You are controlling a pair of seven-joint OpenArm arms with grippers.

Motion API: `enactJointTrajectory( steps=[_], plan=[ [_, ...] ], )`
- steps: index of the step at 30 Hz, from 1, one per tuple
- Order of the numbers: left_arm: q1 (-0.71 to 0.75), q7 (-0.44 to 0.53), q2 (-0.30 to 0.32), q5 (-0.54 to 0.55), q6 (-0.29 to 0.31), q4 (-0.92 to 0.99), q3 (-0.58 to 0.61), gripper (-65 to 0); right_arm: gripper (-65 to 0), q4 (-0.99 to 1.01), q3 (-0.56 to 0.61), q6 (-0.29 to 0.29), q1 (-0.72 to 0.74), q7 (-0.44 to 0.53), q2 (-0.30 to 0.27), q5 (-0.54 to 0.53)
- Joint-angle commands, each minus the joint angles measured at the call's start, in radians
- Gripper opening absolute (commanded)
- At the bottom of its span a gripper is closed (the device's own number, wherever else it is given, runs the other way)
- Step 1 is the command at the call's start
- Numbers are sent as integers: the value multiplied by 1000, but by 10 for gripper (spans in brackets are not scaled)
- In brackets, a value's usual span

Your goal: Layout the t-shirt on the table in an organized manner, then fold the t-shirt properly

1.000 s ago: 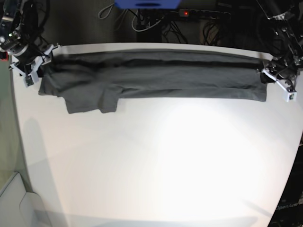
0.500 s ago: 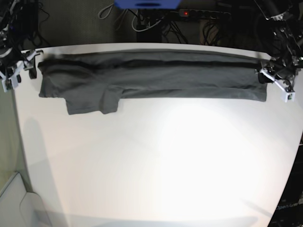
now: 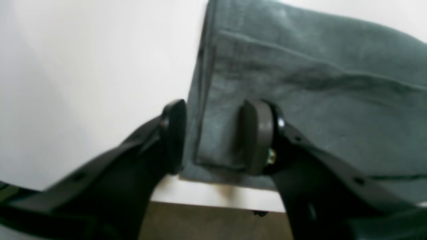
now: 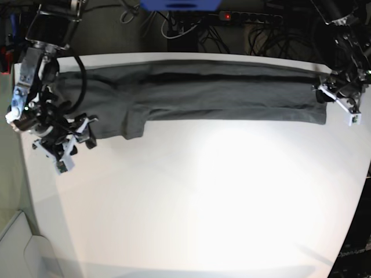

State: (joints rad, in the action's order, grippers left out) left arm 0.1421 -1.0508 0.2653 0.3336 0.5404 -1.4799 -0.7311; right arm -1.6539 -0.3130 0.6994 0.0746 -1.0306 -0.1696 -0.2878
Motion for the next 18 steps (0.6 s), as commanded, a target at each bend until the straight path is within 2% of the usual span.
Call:
enactJointTrajectory(
  steps=[1,4,7,15,18],
  plan=[
    [-5,10,18,8,-1,-20,-6,-373,-298,13,-4,-1,20,25,-6,-1],
    [-2,10,18,8,-1,-20,-6,-373,-298,79,11,-1,20,43,-2,-1],
    [-5,10,15,8,-1,-17,-6,-373,-298,133,16,-1,21,102,-9,-1],
    [-8,10,-8,8,-1,-21,-6,-373,-299,309,10,-1,73,171,-80,-1],
    [-8,10,-8,8,-1,-21,-6,-373,-299,314,13,-1,77,187,-84,-1]
  ],
)
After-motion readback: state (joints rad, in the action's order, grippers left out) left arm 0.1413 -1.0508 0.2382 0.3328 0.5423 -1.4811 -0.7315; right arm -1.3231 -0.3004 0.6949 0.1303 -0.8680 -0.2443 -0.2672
